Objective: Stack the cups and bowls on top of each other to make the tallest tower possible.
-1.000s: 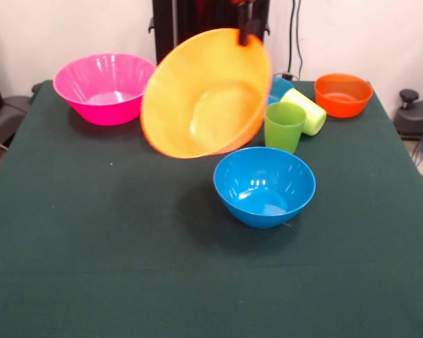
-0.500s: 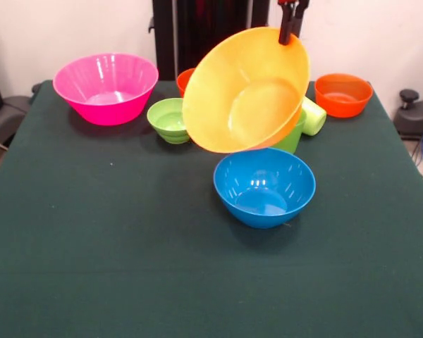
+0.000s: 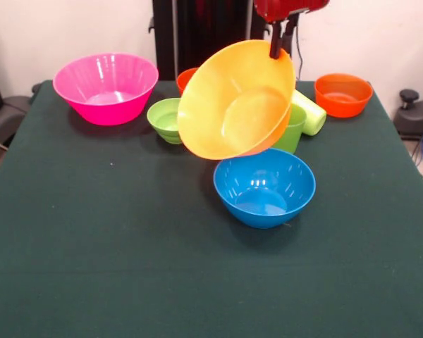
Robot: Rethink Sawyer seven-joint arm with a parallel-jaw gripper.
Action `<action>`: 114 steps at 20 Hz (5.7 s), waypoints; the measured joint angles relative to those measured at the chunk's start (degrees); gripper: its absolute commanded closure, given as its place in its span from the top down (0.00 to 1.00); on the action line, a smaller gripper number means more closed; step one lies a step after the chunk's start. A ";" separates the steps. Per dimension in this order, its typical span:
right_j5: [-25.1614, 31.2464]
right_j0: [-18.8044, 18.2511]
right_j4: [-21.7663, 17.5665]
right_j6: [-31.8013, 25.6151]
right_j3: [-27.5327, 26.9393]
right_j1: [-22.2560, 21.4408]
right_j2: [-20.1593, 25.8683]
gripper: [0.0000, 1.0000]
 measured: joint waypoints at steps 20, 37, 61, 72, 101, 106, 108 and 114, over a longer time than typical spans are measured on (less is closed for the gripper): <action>0.01 5.02 0.10 0.00 -4.47 3.12 -2.86 0.00; 0.01 4.95 0.08 0.00 -14.59 11.73 -3.16 0.00; -3.98 13.63 -2.74 0.01 -8.83 13.55 -10.66 0.00; -8.72 19.06 -2.91 0.49 -7.19 13.40 -17.15 0.00; -9.03 21.40 -2.38 1.20 -4.65 9.68 -25.86 1.00; -8.43 20.87 1.24 1.20 -1.45 7.07 -25.38 1.00; -7.20 20.37 3.34 1.20 -0.06 5.49 -24.79 1.00; 1.15 18.34 9.69 1.20 3.66 -1.22 -22.35 1.00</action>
